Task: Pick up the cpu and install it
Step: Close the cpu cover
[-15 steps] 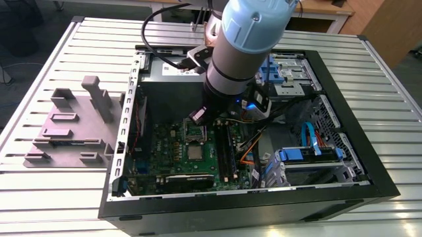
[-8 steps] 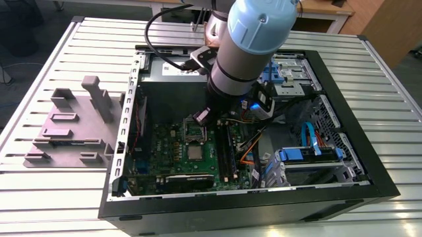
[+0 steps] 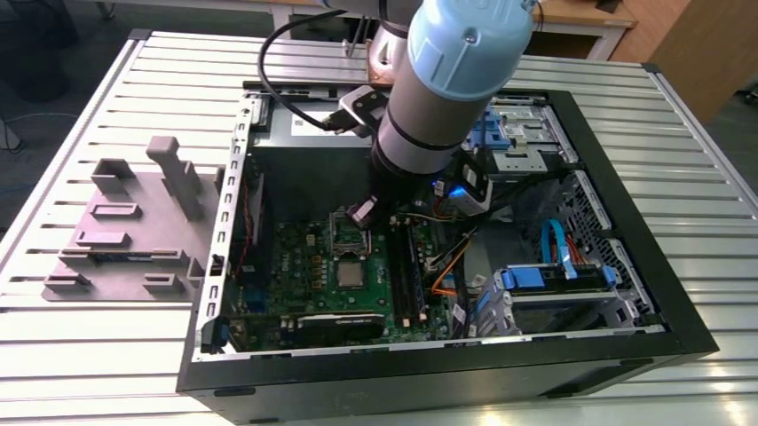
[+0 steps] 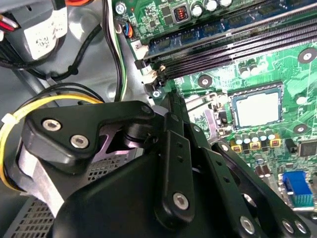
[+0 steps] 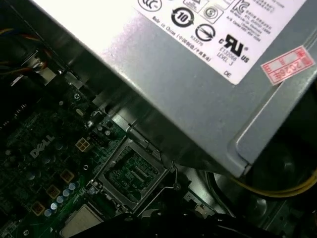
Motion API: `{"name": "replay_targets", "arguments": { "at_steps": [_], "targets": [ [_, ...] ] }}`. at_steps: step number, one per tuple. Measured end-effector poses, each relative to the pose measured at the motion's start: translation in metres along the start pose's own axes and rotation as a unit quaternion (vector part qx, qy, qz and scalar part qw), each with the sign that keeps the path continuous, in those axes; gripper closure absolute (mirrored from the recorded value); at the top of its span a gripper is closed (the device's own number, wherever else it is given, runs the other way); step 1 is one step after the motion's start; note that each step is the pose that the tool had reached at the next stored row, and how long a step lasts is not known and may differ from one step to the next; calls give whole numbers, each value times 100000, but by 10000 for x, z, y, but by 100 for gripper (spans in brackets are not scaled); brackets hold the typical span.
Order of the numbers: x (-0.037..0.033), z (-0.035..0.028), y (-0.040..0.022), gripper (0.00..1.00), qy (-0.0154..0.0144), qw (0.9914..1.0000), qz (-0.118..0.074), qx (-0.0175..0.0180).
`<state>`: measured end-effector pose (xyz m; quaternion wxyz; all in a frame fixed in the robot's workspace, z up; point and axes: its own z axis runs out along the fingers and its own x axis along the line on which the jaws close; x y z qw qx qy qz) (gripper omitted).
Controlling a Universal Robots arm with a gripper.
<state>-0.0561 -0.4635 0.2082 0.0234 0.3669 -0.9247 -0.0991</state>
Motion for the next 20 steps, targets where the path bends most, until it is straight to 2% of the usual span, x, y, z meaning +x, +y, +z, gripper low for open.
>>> {"name": "replay_targets", "arguments": {
  "at_steps": [3,8,16,18,20],
  "targets": [
    [0,2,0,89,306,99978,-2063,34],
    [1,5,-3,89,864,99874,-4946,-15],
    [9,23,-16,89,929,99856,-5285,-40],
    [7,24,-17,89,872,99833,-5712,-175],
    [7,25,-16,89,955,99770,-6705,-225]
  ]
}}
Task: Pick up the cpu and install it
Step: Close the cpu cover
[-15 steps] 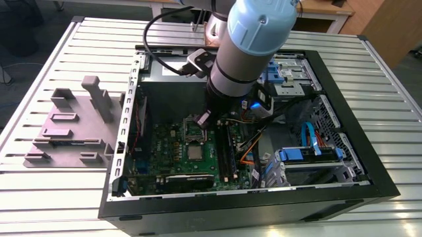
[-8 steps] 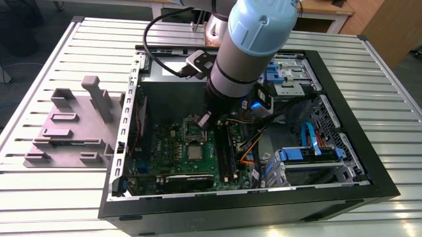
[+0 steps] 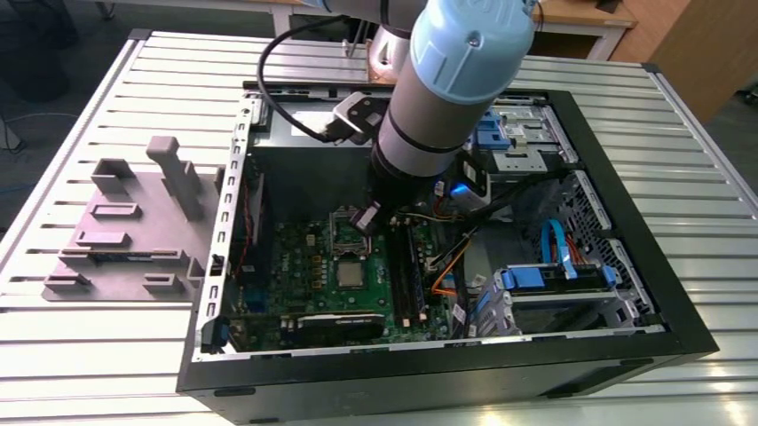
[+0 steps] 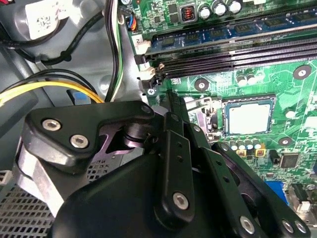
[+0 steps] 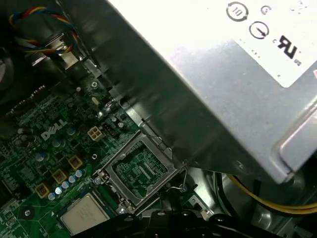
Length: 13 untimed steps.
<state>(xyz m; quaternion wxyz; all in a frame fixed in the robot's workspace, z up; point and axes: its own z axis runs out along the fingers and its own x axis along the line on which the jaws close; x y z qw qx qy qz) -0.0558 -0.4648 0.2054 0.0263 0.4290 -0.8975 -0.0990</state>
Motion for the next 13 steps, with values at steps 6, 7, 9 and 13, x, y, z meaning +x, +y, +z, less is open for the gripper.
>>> {"name": "replay_targets", "arguments": {
  "at_steps": [6,7,9,13],
  "targets": [
    [0,0,-1,89,9,99950,-3146,123],
    [1,1,-1,89,-31,99938,-3518,255],
    [0,8,-2,89,-101,99902,-4402,523],
    [2,18,-3,89,-139,99816,-5983,934]
  ]
}}
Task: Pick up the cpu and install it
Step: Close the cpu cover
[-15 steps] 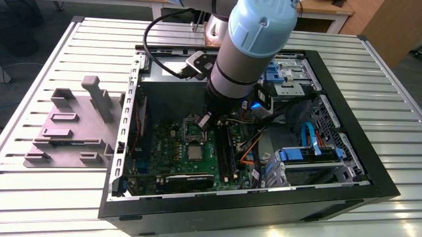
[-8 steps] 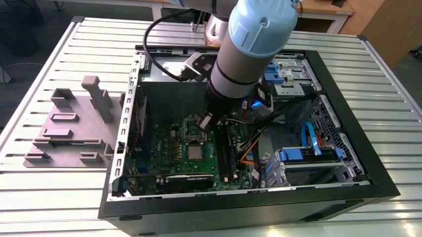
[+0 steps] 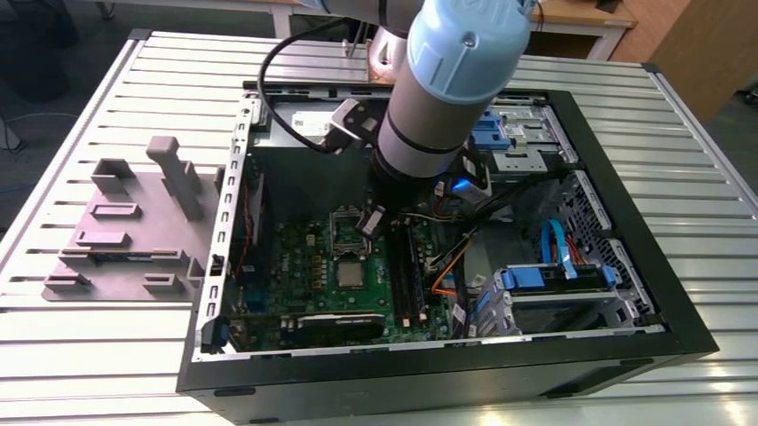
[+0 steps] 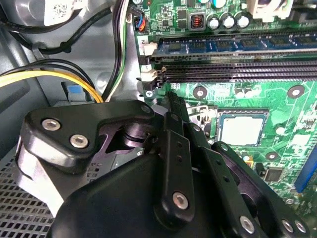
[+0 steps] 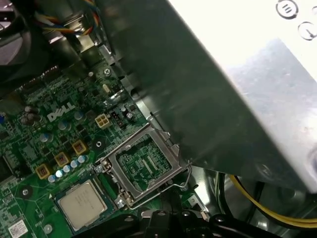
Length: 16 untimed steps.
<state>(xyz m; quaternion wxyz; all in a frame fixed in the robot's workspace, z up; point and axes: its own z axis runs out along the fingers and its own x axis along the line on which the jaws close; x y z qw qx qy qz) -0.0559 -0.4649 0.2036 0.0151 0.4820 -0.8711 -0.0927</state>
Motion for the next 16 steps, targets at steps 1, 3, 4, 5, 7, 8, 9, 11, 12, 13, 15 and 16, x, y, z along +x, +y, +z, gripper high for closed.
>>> {"name": "replay_targets", "arguments": {
  "at_steps": [1,3,4,5,7,8,9,11,12,13,15,16],
  "targets": [
    [4,5,4,89,-35,100000,-144,63],
    [7,12,8,89,-80,99999,-287,173],
    [8,14,9,89,-79,99999,-296,180],
    [9,17,11,89,-83,99999,-294,192],
    [14,23,18,89,-114,99999,-297,225],
    [19,28,23,89,-131,99999,-304,257],
    [21,35,26,89,-158,99999,-309,285],
    [25,48,28,89,-187,99999,-322,343],
    [26,51,28,89,-191,99999,-327,369],
    [28,53,29,89,-199,99999,-332,386],
    [29,57,32,89,-213,99998,-333,408],
    [31,59,34,89,-222,99998,-333,415]
  ]
}}
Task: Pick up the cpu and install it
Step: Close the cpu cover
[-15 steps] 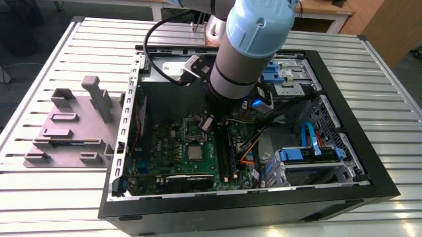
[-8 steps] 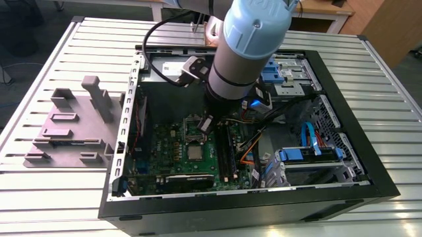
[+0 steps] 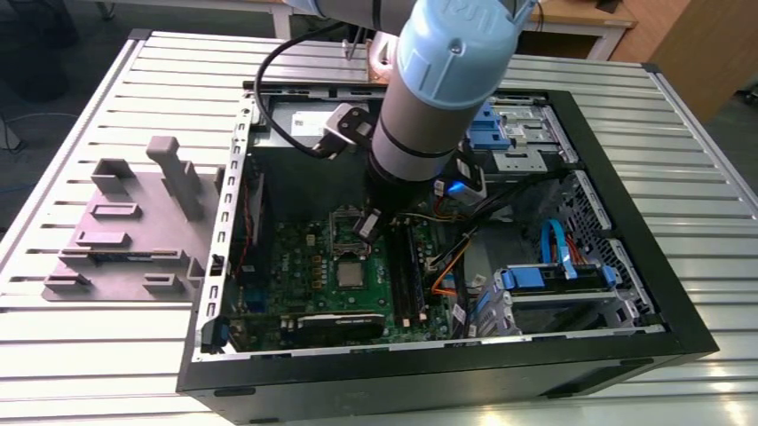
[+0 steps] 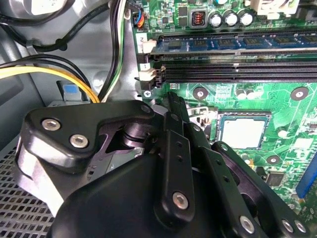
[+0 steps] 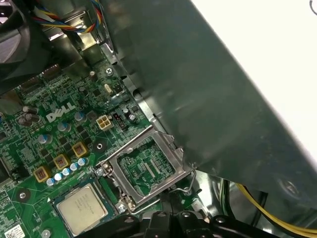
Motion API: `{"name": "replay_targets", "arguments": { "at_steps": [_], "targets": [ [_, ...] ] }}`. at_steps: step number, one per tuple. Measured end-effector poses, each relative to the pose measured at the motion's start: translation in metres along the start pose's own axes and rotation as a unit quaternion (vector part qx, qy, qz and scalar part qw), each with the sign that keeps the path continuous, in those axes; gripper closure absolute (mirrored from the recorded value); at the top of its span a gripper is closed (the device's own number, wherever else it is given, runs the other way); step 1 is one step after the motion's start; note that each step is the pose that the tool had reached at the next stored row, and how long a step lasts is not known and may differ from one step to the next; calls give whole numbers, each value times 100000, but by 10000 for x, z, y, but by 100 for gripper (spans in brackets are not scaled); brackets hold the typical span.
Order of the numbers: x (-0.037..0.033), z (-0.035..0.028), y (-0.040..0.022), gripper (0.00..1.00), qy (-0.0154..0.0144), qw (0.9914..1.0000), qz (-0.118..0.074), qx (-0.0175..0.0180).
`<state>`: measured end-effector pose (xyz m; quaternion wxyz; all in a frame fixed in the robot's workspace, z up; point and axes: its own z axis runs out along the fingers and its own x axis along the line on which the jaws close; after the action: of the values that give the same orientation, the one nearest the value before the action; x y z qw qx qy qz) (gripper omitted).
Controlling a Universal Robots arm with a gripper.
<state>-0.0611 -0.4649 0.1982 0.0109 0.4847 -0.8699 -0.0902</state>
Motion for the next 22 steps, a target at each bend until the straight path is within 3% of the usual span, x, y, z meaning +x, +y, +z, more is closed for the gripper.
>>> {"name": "replay_targets", "arguments": {
  "at_steps": [6,13,18,22],
  "targets": [
    [4,-4,3,89,-24,100000,-2,-9],
    [10,-37,3,89,-416,99998,-252,-285],
    [12,-39,3,89,-54,99974,-2219,-429],
    [11,-39,2,89,389,99882,-4796,-620]
  ]
}}
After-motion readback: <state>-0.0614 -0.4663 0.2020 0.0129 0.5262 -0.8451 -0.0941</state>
